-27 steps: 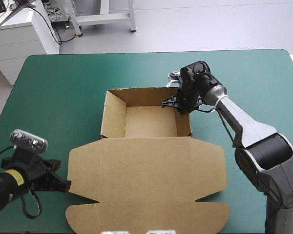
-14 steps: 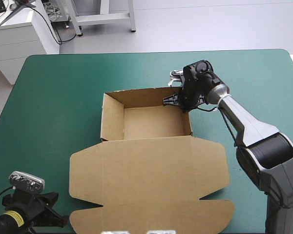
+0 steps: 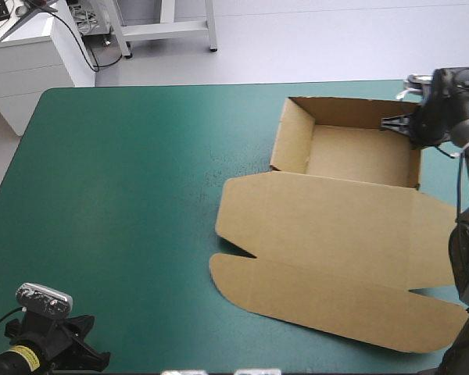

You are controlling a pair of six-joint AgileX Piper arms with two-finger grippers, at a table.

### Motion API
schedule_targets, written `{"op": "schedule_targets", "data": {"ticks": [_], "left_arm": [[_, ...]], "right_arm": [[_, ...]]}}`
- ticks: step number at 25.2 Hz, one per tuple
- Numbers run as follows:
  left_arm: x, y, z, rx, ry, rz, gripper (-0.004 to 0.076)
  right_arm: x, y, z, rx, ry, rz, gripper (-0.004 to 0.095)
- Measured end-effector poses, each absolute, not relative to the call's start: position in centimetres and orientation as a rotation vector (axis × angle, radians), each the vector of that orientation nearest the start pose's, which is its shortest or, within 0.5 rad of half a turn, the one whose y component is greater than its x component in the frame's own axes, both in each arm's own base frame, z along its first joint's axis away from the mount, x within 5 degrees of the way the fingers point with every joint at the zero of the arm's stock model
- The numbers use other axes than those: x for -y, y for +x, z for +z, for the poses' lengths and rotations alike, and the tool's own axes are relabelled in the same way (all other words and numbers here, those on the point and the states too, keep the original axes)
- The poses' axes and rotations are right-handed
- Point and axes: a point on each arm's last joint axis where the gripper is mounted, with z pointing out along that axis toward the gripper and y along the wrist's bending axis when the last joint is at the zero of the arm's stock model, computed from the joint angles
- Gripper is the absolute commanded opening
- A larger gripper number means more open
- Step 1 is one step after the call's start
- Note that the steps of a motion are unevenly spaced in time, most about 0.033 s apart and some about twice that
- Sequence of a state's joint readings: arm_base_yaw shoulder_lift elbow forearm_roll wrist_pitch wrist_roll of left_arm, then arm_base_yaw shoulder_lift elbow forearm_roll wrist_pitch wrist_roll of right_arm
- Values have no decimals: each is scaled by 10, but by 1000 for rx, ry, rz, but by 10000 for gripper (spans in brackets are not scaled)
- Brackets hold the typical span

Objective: Fold the box

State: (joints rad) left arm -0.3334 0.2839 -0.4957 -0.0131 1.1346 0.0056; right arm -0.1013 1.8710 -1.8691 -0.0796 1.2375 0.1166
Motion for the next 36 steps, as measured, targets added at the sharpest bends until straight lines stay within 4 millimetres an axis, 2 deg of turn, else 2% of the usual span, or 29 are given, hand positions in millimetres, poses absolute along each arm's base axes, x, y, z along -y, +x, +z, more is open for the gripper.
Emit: {"op": "schedule_targets", "data": {"ticks": [4,8,12,16,18,20,25,27,28,29,30,31,32,34,35,36], "left_arm": [[12,32,266,-2379,406,-168,-8],[12,32,266,-2379,406,-167,-8],[12,32,267,-2378,406,-167,-8],[12,32,267,-2378,406,-165,-8],[12,32,267,-2378,406,-163,-8],[12,32,267,-2378,406,-163,-8],[12,32,267,-2378,406,-163,-8],[12,32,267,-2377,406,-164,-8],[12,32,267,-2376,406,-164,-8],[12,32,267,-2375,406,-164,-8],[12,32,267,-2375,406,-164,-8],[12,32,267,-2375,406,-164,-8],[12,32,267,-2375,406,-164,-8],[12,32,267,-2375,406,-164,-8],[12,32,267,-2375,406,-165,-8],[12,32,267,-2375,406,-165,-8]], "right_arm": [[106,391,341,-2698,428,-167,-17],[148,377,341,-2686,535,-211,-17],[168,369,340,-2678,606,-229,15],[174,365,341,-2663,680,-285,215],[175,365,341,-2653,710,-295,315],[176,364,342,-2652,709,-317,355],[174,356,356,-2616,703,-342,356],[169,347,373,-2577,688,-339,334],[163,339,388,-2552,633,-313,318],[158,335,394,-2540,610,-283,265],[149,326,406,-2518,563,-224,202],[140,316,414,-2502,525,-176,63],[125,299,423,-2488,468,-103,-20],[98,269,427,-2489,377,-47,-11],[80,247,428,-2486,334,-17,-14],[72,234,428,-2483,309,-5,-13]]}}
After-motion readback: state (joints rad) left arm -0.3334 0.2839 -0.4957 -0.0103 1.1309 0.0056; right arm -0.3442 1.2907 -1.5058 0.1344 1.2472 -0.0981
